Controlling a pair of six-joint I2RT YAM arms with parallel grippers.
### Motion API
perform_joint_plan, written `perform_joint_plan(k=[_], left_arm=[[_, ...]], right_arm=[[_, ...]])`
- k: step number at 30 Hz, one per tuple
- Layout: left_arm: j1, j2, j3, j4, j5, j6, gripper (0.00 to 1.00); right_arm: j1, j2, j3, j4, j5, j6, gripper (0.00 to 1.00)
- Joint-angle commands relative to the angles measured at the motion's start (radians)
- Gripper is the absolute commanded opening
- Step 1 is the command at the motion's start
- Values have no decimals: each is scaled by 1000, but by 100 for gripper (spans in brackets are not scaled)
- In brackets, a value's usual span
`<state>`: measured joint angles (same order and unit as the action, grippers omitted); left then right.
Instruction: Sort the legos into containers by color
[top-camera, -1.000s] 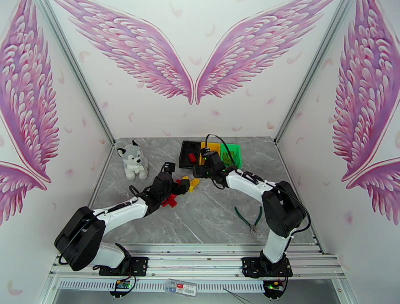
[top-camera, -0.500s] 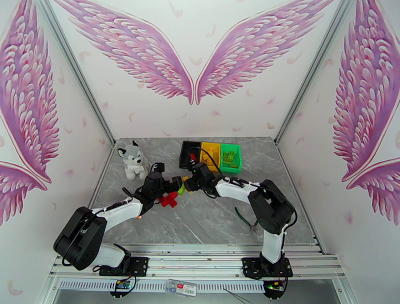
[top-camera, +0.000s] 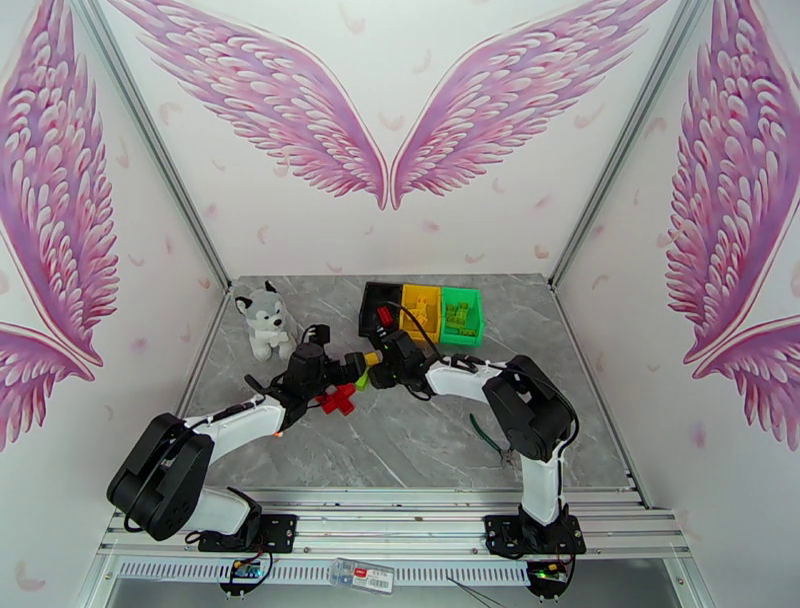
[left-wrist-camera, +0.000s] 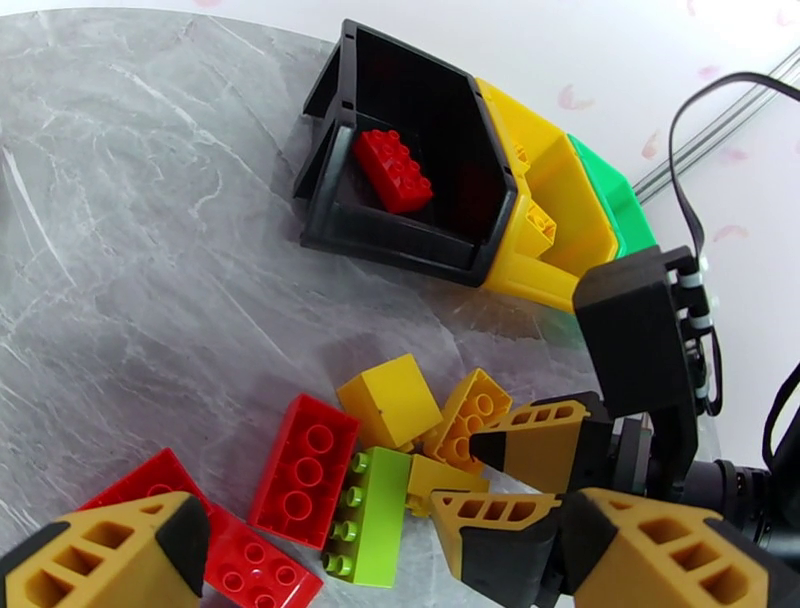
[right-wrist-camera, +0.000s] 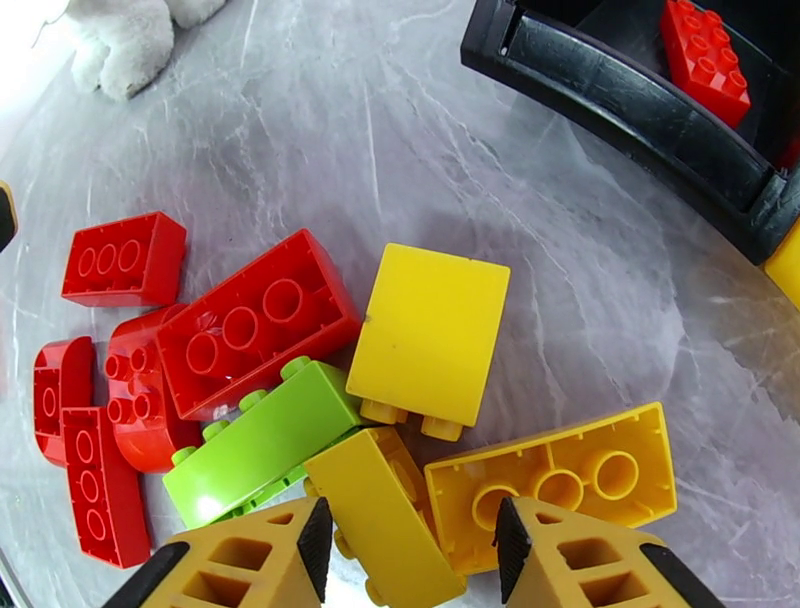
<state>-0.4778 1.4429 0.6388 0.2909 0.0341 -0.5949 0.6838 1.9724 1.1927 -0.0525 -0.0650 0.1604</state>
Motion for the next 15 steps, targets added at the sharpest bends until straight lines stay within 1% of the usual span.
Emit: perform_joint_plan(k=[1, 8, 12, 15], left_arm=[[6, -10, -11, 13, 11, -4, 99], [7, -9, -11, 14, 12, -5, 99], [6, -7, -11, 14, 13, -4, 99], [6, -6, -10, 15, 14, -5, 99]], right_arm=[[7, 27, 14, 2, -12, -8, 47], [23, 13, -7, 13, -18, -13, 46], [32, 13, -12, 15, -11, -12, 52], [37, 19, -9, 13, -4, -12, 51]])
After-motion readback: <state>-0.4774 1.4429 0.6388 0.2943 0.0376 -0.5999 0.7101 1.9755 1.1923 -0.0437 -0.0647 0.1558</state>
